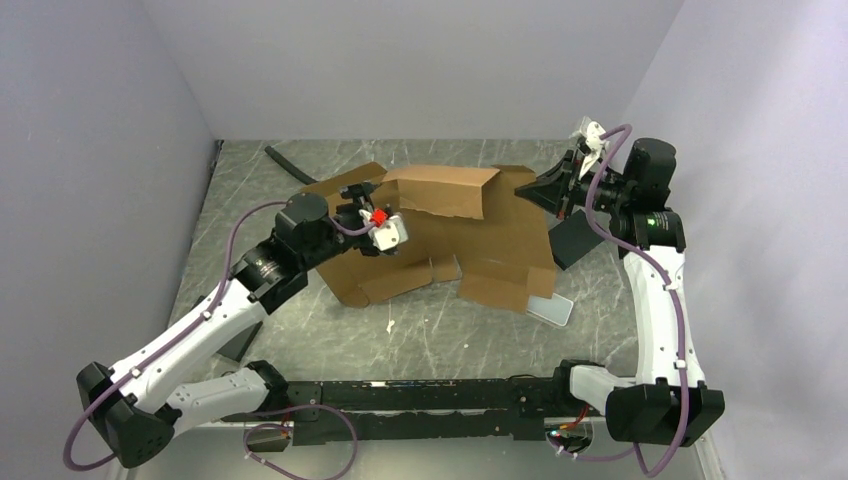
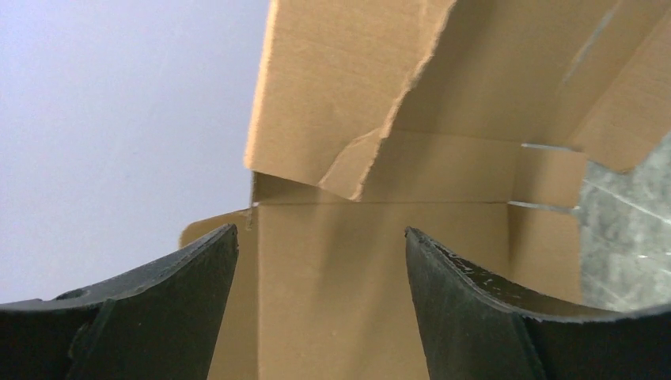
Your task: Fold the paper box
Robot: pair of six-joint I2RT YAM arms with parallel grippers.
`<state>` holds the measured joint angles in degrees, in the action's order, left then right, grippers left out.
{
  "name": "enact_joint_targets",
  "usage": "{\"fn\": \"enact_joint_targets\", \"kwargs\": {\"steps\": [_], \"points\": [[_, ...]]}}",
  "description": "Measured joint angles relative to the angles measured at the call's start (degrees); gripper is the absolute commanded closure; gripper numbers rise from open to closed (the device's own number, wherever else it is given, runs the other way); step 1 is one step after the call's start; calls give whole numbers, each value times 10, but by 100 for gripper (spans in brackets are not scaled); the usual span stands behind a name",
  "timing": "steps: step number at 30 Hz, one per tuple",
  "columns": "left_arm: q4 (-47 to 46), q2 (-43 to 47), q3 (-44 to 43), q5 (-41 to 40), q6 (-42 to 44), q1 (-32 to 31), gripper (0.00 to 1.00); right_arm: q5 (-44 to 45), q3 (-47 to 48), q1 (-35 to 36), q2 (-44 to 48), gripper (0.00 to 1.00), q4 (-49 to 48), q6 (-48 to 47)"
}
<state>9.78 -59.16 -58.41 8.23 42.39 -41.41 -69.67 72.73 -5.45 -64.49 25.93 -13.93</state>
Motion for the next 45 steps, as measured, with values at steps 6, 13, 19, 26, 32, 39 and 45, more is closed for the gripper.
{"fn": "enact_joint_targets", "kwargs": {"steps": [6,13,19,26,32,39,45], "points": [[-26,3,0,14,15,40,33,1,-5,0,7,100,2,-1],[-33,-51,-25,46,16,62,38,1,-5,0,10,100,2,0],[-37,-93,-44,60,16,65,41,1,-5,0,13,100,2,0],[-72,-114,-47,55,22,65,65,1,-5,0,13,100,2,-1],[-87,-133,-59,37,31,66,100,2,-5,1,12,100,6,-1],[-45,-133,-85,24,-12,66,100,53,-11,4,16,91,1,-6],[24,-117,-118,19,-80,66,100,101,-58,5,29,82,-21,-9]]}}
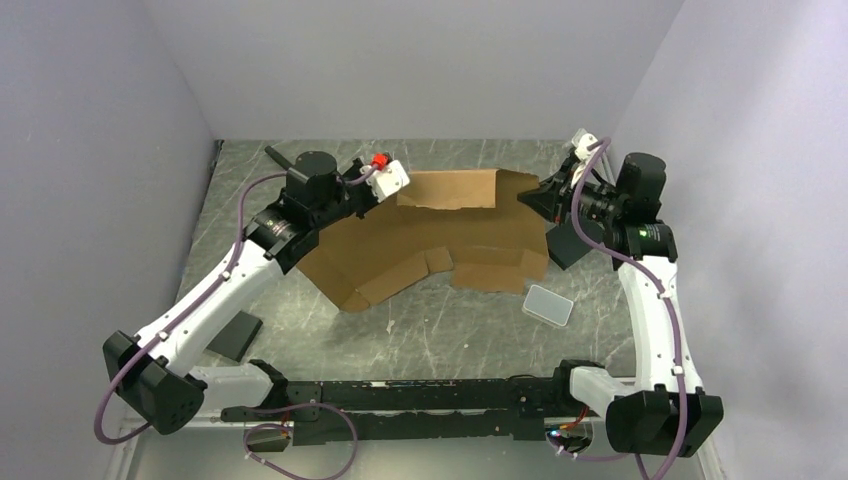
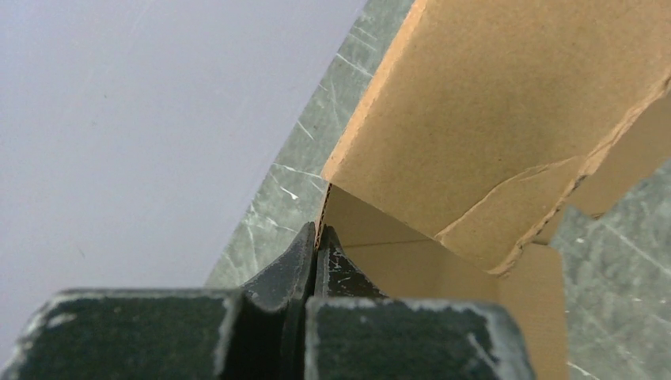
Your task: Fold the paper box
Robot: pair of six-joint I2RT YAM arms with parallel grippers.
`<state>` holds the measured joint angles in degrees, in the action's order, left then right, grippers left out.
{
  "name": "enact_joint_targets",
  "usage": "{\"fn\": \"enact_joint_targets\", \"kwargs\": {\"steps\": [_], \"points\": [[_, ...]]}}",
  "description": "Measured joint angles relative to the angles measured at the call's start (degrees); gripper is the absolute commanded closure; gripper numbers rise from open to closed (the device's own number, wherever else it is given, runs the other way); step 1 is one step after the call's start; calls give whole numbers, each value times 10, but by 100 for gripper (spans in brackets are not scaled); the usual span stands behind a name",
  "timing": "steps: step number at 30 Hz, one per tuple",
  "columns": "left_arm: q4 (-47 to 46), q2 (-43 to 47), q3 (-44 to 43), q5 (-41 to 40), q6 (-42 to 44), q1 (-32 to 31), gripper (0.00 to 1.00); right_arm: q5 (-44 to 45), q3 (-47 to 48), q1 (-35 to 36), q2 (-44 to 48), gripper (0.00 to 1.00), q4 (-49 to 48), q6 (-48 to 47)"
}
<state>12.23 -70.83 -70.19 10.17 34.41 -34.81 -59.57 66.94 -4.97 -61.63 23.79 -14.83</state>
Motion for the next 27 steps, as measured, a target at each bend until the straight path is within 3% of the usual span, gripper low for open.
{"fn": "enact_joint_targets", "kwargs": {"steps": [7,18,20,21,27], "points": [[35,11,-14,-2,-52,0,100,28,-66,2,7,77,-37,-1],[72,16,-9,-7,-71,0,100,53,-151,2,11,78,-109,-1],[77,16,-10,-11,-78,1,100,56,-158,2,22,86,-113,-1],[81,15,-12,-12,-84,1,100,58,-161,2,30,98,-115,-1],[102,5,-28,-3,-145,12,100,71,-160,4,45,100,-117,5]]}}
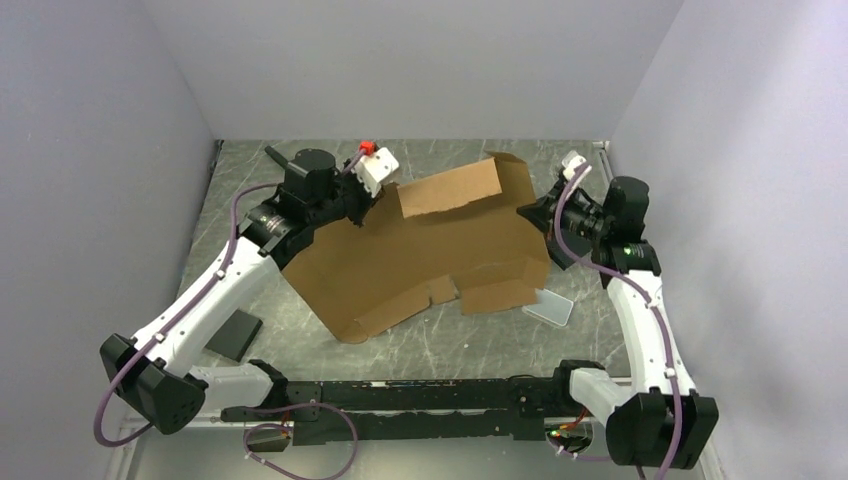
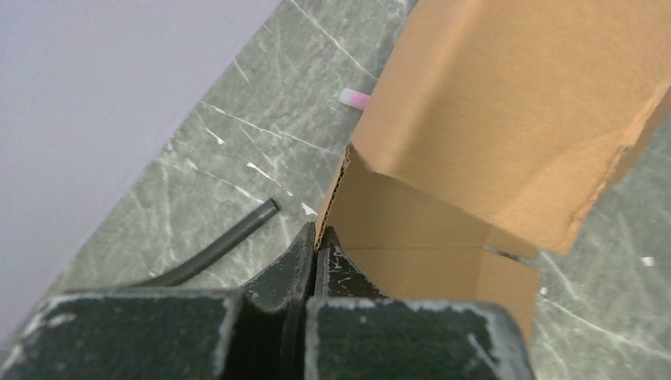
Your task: Fold the paper box
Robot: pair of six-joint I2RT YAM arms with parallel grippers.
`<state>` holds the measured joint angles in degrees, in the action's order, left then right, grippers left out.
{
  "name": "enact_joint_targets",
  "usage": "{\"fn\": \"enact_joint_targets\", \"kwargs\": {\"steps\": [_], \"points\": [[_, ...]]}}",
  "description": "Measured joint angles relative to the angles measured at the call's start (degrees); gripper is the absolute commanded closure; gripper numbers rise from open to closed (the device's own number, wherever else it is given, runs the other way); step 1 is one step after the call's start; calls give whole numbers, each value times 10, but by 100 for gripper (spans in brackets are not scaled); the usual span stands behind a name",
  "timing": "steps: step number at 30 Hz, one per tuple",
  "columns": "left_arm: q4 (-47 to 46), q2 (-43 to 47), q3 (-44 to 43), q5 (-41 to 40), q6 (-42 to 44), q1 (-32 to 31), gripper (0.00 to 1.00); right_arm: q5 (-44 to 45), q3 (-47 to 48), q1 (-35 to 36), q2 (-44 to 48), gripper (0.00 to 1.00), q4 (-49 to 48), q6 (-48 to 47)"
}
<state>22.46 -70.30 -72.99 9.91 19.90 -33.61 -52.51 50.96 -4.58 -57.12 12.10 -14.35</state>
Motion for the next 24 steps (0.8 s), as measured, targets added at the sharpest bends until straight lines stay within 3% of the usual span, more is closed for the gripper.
{"fn": "enact_joint_targets", "kwargs": {"steps": [4,8,12,16,22,24], "points": [[30,-17,-35,23,-69,9,100,36,116,9,-53,100,94,-17],[24,-31,-70,48,-169,13,100,112,350,43,-135,100,207,-66],[5,-28,-64,68,-273,15,100,207,491,108,-179,100,278,-119],[-19,-6,1,73,-355,22,100,284,506,166,-201,100,316,-152],[-34,48,179,46,-423,22,100,361,405,265,-218,100,324,-170],[-42,57,224,29,-434,22,93,384,387,300,-233,100,327,-170]]}}
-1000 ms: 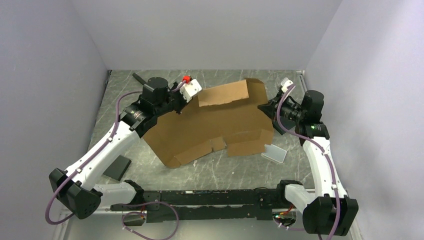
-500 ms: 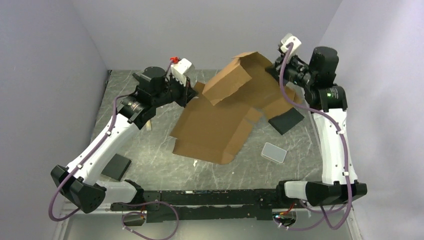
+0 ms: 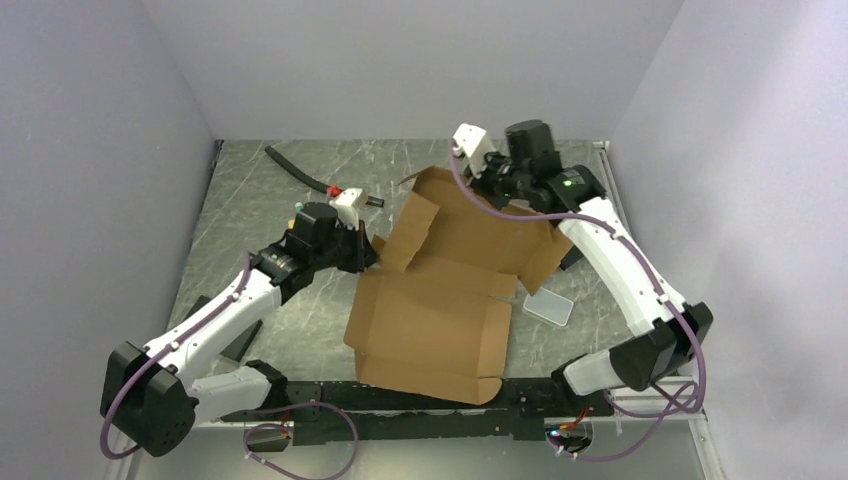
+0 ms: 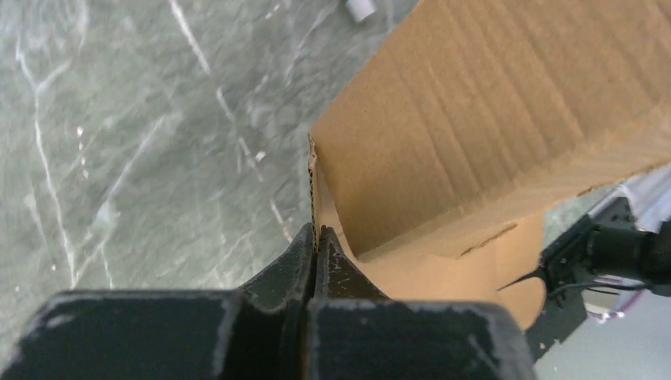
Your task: Fold the paper box
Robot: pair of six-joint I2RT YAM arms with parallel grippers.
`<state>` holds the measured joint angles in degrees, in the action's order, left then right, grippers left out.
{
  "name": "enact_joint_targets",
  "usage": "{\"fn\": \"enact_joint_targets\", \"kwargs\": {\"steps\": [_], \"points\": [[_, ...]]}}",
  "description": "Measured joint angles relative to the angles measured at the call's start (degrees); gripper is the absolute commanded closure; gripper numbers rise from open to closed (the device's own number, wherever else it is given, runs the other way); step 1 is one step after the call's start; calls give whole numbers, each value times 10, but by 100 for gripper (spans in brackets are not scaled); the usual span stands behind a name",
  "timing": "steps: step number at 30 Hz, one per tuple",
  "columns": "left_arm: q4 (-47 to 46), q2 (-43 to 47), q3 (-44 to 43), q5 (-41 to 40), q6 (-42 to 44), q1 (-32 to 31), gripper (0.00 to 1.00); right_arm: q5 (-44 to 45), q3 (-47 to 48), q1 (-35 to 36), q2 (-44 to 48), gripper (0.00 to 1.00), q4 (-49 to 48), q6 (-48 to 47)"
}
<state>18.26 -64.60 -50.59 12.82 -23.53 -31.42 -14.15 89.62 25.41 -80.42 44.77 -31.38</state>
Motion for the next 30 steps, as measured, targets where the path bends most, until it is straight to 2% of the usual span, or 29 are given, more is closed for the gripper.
{"fn": "enact_joint_targets", "kwargs": {"steps": [4,10,12,18,21,26,30], "points": [[-13,4,54,-31,-14,2,64,43,-3,47,-29,100,-5,-4],[2,52,64,-19,-4,26,16,119,-24,82,-39,100,-51,-19],[9,99,63,-9,2,31,8,144,-37,83,-40,100,-68,-23],[5,193,63,-5,44,31,1,169,-45,83,-48,100,-83,-26],[-55,200,76,10,70,31,1,166,-45,83,-54,100,-84,-23],[-171,160,108,-6,125,6,0,161,-45,84,-57,100,-85,-15],[-257,92,112,-77,168,-59,0,151,-40,84,-64,100,-85,-7]]}}
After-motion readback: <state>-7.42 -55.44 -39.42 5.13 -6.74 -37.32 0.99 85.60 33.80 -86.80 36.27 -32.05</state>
